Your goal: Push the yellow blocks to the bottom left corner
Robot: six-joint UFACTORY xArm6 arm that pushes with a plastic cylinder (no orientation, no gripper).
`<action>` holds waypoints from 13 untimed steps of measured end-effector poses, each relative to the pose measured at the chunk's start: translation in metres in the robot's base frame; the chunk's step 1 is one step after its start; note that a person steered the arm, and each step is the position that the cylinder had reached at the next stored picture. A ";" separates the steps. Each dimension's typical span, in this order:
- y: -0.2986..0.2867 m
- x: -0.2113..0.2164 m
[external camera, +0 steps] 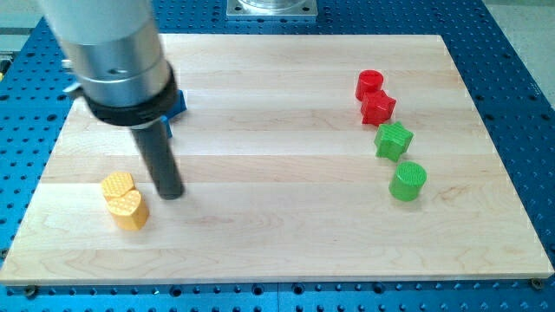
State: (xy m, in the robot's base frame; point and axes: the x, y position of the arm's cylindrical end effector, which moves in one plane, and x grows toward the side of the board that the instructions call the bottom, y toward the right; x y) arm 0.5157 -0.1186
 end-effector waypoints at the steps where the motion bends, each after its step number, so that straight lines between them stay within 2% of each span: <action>1: -0.004 0.012; 2: -0.031 0.038; 4: -0.077 0.052; 5: -0.031 0.031; 6: -0.009 -0.020; 8: -0.036 0.029; 9: -0.029 0.022; 10: -0.027 -0.016; 11: -0.066 -0.013; 12: -0.093 0.008; 13: -0.018 -0.010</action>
State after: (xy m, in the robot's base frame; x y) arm 0.5060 -0.1364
